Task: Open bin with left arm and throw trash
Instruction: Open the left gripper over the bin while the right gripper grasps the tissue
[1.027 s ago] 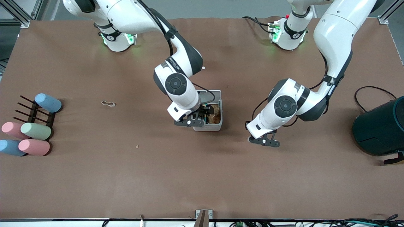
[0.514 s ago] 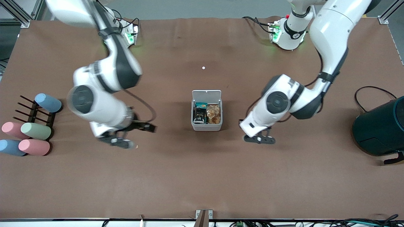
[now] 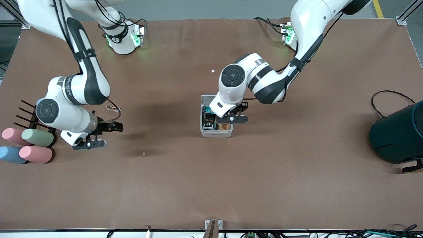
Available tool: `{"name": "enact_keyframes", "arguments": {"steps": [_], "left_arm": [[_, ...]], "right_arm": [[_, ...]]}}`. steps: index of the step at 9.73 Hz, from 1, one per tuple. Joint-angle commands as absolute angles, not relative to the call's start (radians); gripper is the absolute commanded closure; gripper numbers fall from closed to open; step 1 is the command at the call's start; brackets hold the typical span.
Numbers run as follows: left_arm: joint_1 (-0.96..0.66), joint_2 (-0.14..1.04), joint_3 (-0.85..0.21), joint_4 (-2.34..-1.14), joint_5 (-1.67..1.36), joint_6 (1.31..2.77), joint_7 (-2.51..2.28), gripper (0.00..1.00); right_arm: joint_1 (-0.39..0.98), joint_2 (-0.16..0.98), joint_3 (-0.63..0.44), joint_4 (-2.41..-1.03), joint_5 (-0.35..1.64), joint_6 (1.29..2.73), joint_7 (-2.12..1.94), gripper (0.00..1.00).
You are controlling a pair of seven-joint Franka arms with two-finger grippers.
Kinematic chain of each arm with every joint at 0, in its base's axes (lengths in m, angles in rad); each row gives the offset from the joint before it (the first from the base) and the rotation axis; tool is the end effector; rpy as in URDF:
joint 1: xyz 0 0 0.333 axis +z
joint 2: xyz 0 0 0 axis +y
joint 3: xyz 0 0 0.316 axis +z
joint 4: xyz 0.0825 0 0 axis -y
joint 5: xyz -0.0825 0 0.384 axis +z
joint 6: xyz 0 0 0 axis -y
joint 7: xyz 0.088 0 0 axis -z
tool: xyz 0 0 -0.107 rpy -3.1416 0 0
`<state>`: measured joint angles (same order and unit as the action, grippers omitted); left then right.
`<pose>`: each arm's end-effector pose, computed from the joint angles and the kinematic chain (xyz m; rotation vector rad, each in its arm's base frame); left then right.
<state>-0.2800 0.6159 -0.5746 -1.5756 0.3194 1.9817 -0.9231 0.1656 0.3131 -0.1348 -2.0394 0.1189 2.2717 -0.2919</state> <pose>0.4996 -0.4601 0.3152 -3.0835 0.0120 0.1455 0.5854 0.0228 0.2841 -3.0604 -0.3804 0.1077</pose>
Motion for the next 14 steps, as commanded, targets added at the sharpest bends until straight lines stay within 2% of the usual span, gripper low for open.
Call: {"name": "enact_keyframes", "arguments": {"steps": [1, 4, 5, 6, 7, 8, 9, 10, 11, 14], "left_arm": [[-0.308, 0.617, -0.574, -1.586, 0.327, 1.953, -0.983, 1.0], [-0.324, 0.618, -0.572, -1.578, 0.334, 1.954, -1.0, 1.0], [-0.325, 0.624, -0.572, -1.578, 0.34, 1.959, -1.0, 0.99], [-0.325, 0.633, -0.572, -1.575, 0.341, 1.96, -0.999, 0.93], [-0.325, 0.643, -0.572, -1.575, 0.339, 1.96, -0.999, 0.56], [-0.324, 0.644, -0.572, -1.575, 0.339, 1.962, -0.997, 0.35], [-0.324, 0.641, -0.572, -1.575, 0.342, 1.962, -0.993, 0.01], [-0.324, 0.638, -0.572, -1.575, 0.342, 1.962, -0.991, 0.0], [-0.324, 0.637, -0.572, -1.575, 0.342, 1.962, -0.991, 0.0], [-0.301, 0.62, -0.571, -1.557, 0.342, 1.953, -0.976, 0.0]], "right_arm": [[0.056, 0.227, -0.112, -2.248, 0.106, 2.428, -0.636, 0.0], [0.017, 0.229, -0.11, -2.304, 0.106, 2.428, -0.849, 0.0], [0.02, 0.221, -0.107, -2.337, 0.106, 2.431, -0.888, 0.0], [0.046, 0.204, -0.106, -2.367, 0.106, 2.44, -0.893, 0.0], [0.064, 0.198, -0.106, -2.385, 0.107, 2.444, -0.893, 0.0], [0.074, 0.202, -0.104, -2.396, 0.107, 2.448, -0.893, 0.0], [0.096, 0.202, -0.104, -2.404, 0.107, 2.45, -0.893, 0.0], [0.098, 0.206, -0.104, -2.408, 0.107, 2.447, -0.893, 0.02], [0.098, 0.212, -0.106, -2.424, 0.107, 2.453, -0.894, 0.13], [0.095, 0.265, -0.106, -2.424, 0.107, 2.451, -0.894, 0.17]]}}
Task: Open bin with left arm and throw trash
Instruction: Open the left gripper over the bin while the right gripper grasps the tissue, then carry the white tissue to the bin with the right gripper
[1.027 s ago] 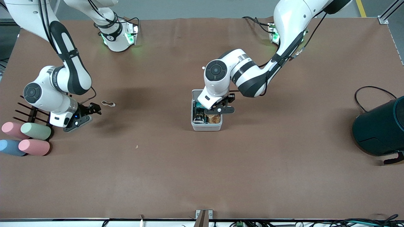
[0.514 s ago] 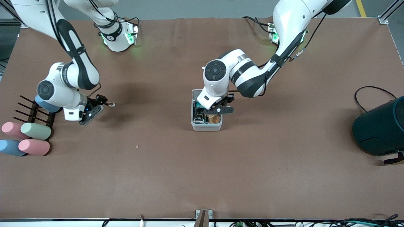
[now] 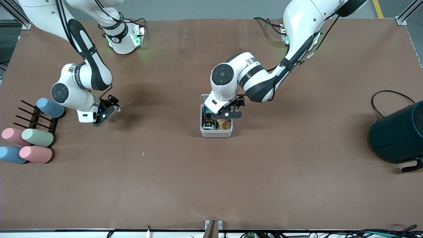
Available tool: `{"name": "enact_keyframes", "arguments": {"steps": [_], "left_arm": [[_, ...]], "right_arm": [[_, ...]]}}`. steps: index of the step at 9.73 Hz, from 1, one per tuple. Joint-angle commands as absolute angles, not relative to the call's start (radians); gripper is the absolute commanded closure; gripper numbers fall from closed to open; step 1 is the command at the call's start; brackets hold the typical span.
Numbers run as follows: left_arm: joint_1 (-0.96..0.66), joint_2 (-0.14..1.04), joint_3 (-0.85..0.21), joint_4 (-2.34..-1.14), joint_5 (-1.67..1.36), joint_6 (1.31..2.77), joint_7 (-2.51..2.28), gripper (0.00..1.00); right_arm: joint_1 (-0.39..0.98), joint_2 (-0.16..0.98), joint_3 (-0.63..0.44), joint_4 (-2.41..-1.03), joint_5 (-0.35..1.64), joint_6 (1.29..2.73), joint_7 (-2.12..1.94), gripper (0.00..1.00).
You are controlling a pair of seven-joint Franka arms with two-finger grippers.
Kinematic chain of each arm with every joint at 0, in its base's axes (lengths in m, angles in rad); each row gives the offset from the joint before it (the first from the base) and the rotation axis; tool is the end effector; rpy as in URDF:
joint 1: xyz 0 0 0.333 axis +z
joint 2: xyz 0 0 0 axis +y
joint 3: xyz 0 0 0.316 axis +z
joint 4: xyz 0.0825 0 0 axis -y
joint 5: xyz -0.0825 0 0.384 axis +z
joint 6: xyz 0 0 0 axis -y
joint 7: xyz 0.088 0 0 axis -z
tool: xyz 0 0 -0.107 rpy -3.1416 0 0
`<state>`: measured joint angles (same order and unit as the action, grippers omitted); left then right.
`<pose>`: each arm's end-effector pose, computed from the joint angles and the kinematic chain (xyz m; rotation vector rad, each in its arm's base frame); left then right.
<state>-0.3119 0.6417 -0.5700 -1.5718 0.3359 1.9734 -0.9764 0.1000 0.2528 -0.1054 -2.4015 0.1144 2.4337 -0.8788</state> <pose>0.4872 -0.4726 0.2996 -3.0558 -0.0163 0.1616 0.4743 -0.0043 0.1947 -2.7773 -1.1396 0.2721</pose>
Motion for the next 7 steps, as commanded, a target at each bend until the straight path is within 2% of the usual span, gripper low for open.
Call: {"name": "enact_keyframes", "arguments": {"steps": [1, 2, 4, 5, 6, 7], "left_arm": [[-0.281, 0.597, -0.571, -1.546, 0.339, 1.947, -0.963, 0.0], [-0.243, 0.556, -0.574, -1.542, 0.331, 1.925, -0.962, 0.0], [-0.166, 0.494, -0.577, -1.496, 0.325, 1.881, -0.96, 0.0], [-0.113, 0.473, -0.584, -1.467, 0.301, 1.834, -0.934, 0.0], [-0.057, 0.457, -0.586, -1.429, 0.269, 1.78, -0.846, 0.0], [-0.002, 0.434, -0.586, -1.396, 0.244, 1.732, -0.747, 0.0]], "right_arm": [[0.097, 0.282, -0.106, -2.424, 0.107, 2.45, -0.894, 0.17], [0.097, 0.288, -0.106, -2.424, 0.107, 2.445, -0.893, 0.32], [0.086, 0.299, -0.107, -2.424, 0.107, 2.441, -0.893, 0.77], [0.068, 0.299, -0.106, -2.422, 0.107, 2.439, -0.891, 0.95], [0.066, 0.298, -0.106, -2.416, 0.107, 2.431, -0.887, 1.0], [0.061, 0.295, -0.106, -2.407, 0.115, 2.428, -0.876, 1.0]]}}
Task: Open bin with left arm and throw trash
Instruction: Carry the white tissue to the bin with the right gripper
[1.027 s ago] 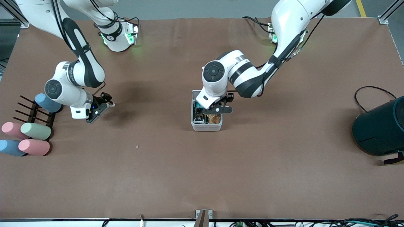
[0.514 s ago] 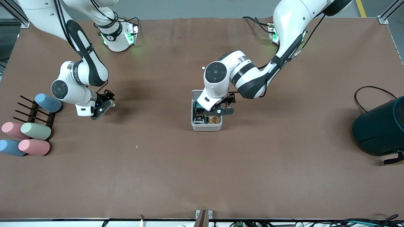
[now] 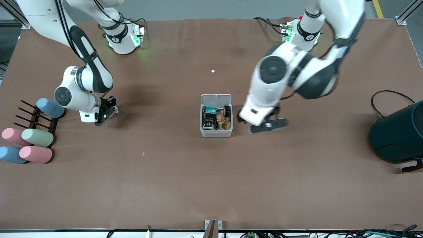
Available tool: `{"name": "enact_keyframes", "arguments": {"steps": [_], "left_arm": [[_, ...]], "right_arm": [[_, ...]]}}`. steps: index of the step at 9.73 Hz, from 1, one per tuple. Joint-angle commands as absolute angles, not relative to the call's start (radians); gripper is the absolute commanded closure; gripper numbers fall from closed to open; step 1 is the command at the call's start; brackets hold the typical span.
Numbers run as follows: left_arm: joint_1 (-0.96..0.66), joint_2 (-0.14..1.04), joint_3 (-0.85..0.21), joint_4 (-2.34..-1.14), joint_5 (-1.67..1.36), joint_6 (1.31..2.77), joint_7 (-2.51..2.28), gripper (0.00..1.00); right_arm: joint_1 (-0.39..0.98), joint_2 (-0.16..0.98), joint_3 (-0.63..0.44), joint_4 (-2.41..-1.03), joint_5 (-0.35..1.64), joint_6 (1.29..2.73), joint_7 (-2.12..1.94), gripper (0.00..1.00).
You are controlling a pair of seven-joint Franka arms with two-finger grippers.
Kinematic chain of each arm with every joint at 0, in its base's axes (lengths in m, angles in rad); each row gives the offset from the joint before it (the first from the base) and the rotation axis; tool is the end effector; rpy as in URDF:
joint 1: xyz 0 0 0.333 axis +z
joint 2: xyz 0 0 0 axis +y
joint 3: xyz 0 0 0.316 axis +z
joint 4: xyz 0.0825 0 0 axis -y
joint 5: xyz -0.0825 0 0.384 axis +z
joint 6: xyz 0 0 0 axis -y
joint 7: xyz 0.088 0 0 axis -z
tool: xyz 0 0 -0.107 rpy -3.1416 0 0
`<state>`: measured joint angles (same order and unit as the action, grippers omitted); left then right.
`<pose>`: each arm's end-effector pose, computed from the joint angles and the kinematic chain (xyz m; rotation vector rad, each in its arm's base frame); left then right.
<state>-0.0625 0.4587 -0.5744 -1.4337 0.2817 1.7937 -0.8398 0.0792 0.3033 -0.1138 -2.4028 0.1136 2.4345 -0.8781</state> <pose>0.5923 -0.3282 0.4596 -3.0896 -0.2810 -0.0027 0.4659 -0.0189 0.1708 -2.7740 -1.0882 0.3422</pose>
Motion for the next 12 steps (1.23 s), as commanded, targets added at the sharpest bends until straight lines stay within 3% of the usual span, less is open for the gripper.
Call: {"name": "enact_keyframes", "arguments": {"steps": [1, 2, 4, 5, 6, 8, 9, 11, 12], "left_arm": [[0.061, 0.402, -0.587, -1.388, 0.232, 1.686, -0.664, 0.0], [0.107, 0.362, -0.588, -1.388, 0.226, 1.66, -0.584, 0.0], [0.182, 0.243, -0.553, -1.388, 0.139, 1.602, -0.465, 0.0], [0.135, 0.173, -0.397, -1.393, 0.086, 1.58, -0.348, 0.0], [0.088, 0.113, -0.261, -1.434, 0.013, 1.569, -0.216, 0.0], [0.005, -0.01, -0.101, -1.573, -0.008, 1.589, -0.13, 0.0], [-0.058, -0.017, -0.019, -1.594, 0.0, 1.594, -0.088, 0.0], [-0.026, 0.008, -0.018, -1.579, -0.012, 1.629, -0.075, 0.0], [-0.022, 0.017, -0.018, -1.554, -0.014, 1.617, -0.069, 0.0]], "right_arm": [[0.063, 0.284, -0.103, -2.381, 0.129, 2.422, -0.849, 1.0], [0.074, 0.279, -0.098, -2.309, 0.191, 2.339, -0.809, 1.0], [0.121, 0.287, -0.089, -2.022, 0.367, 2.023, -0.635, 1.0], [0.158, 0.287, -0.089, -1.914, 0.391, 1.949, -0.497, 1.0], [0.225, 0.288, -0.089, -1.845, 0.42, 1.944, -0.336, 1.0], [0.36, 0.334, -0.089, -1.693, 0.463, 1.954, -0.026, 1.0], [0.429, 0.388, -0.089, -1.592, 0.475, 1.956, 0.13, 1.0], [0.541, 0.521, -0.091, -1.408, 0.472, 1.998, 0.393, 1.0], [0.593, 0.563, -0.092, -1.382, 0.463, 2.067, 0.475, 1.0]]}}
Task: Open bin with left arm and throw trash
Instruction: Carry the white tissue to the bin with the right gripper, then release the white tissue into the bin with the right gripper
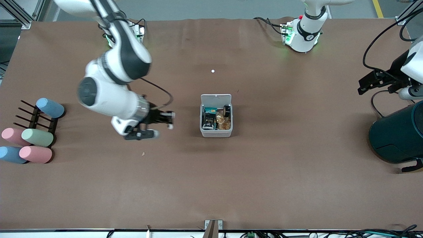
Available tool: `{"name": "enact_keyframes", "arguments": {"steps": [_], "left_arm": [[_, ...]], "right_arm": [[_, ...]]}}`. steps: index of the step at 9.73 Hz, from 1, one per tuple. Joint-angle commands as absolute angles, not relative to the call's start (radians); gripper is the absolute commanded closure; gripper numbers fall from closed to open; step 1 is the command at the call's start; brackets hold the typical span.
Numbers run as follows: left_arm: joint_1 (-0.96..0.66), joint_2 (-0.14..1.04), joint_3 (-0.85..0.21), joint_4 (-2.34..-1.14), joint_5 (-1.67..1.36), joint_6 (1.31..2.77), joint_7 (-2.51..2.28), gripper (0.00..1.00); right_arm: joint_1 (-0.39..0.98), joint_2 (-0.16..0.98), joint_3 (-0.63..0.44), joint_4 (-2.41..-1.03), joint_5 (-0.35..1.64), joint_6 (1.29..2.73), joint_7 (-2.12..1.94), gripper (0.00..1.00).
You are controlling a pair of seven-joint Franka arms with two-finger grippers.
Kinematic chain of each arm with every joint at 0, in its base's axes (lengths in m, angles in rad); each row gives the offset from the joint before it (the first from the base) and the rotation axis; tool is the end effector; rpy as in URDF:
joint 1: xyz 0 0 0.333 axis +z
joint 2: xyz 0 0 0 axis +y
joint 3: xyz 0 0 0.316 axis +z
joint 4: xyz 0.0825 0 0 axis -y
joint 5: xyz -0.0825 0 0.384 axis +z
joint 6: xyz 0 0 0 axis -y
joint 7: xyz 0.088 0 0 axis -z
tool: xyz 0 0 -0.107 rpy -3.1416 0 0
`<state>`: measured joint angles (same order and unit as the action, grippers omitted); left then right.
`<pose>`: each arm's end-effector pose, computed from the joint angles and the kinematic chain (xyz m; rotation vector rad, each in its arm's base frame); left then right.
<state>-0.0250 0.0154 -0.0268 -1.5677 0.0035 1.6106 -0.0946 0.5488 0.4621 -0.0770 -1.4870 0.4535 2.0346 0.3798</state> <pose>0.5625 -0.0287 0.6209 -3.1395 -0.0671 -0.0434 0.6089 0.3481 0.4200 -2.7554 0.1183 0.1089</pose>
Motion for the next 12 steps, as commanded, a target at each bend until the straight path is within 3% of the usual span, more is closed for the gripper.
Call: {"name": "enact_keyframes", "arguments": {"steps": [1, 9, 11, 12], "left_arm": [[-0.028, 0.029, -0.02, -1.53, -0.006, 1.609, -0.074, 0.0], [-0.028, 0.052, -0.02, -1.499, -0.002, 1.605, -0.064, 0.0], [-0.028, 0.057, -0.02, -1.497, -0.003, 1.606, -0.063, 0.0], [-0.029, 0.057, -0.02, -1.497, -0.003, 1.606, -0.067, 0.0]], "right_arm": [[0.639, 0.581, -0.092, -1.385, 0.444, 2.15, 0.52, 1.0], [0.725, 0.624, -0.094, -1.47, 0.403, 2.143, 0.597, 0.87], [0.733, 0.632, -0.094, -1.471, 0.403, 2.143, 0.595, 0.68], [0.738, 0.632, -0.094, -1.471, 0.399, 2.141, 0.595, 0.51]]}}
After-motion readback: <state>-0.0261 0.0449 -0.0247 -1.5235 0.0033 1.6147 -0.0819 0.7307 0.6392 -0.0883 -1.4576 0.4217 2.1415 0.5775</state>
